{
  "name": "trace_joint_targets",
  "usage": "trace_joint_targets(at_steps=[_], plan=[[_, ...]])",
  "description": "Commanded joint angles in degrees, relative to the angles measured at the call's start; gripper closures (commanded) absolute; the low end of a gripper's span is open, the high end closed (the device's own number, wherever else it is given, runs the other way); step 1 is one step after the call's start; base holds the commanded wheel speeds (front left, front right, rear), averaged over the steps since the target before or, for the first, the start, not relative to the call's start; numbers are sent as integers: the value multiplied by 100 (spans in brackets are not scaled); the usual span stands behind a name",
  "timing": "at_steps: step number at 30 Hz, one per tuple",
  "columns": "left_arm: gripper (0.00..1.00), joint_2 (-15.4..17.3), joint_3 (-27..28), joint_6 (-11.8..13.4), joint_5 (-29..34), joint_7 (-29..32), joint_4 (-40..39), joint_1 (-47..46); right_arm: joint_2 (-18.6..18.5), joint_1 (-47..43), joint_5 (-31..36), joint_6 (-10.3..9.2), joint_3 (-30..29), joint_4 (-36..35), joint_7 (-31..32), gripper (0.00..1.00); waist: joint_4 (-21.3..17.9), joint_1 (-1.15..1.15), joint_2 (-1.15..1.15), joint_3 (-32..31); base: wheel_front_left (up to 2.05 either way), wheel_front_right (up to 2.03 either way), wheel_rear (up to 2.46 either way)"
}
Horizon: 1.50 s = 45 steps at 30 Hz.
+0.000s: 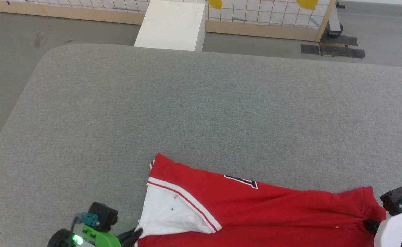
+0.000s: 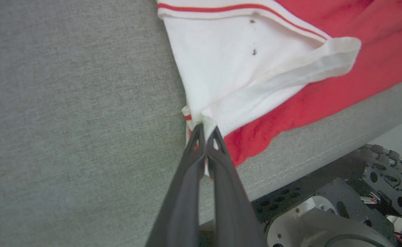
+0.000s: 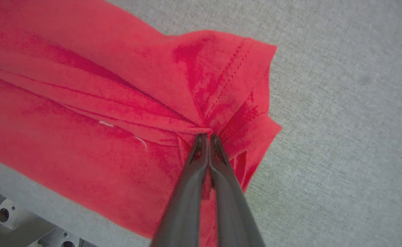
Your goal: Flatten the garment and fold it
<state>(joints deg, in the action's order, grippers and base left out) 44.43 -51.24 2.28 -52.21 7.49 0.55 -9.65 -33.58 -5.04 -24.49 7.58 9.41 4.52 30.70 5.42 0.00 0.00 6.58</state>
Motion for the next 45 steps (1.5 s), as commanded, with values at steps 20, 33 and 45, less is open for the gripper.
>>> trace_joint_targets(at_steps=[20,33,45], plan=[[0,-861,902,204,300,-2194,824,111,696,-5,-253,-9,-904,-834,389,0,-156,0,0,-784,0,0,0],[0,-3065,4652,99,2830,-2247,-1019,1816,2819,-489,1008,-9,-2569,-500,151,0,-146,0,0,-817,0,0,0],[0,-4028,5492,-759,4011,-2248,-1221,2204,3062,-197,1322,-9,-2915,711,-99,0,-15,0,0,-643,0,0,0]])
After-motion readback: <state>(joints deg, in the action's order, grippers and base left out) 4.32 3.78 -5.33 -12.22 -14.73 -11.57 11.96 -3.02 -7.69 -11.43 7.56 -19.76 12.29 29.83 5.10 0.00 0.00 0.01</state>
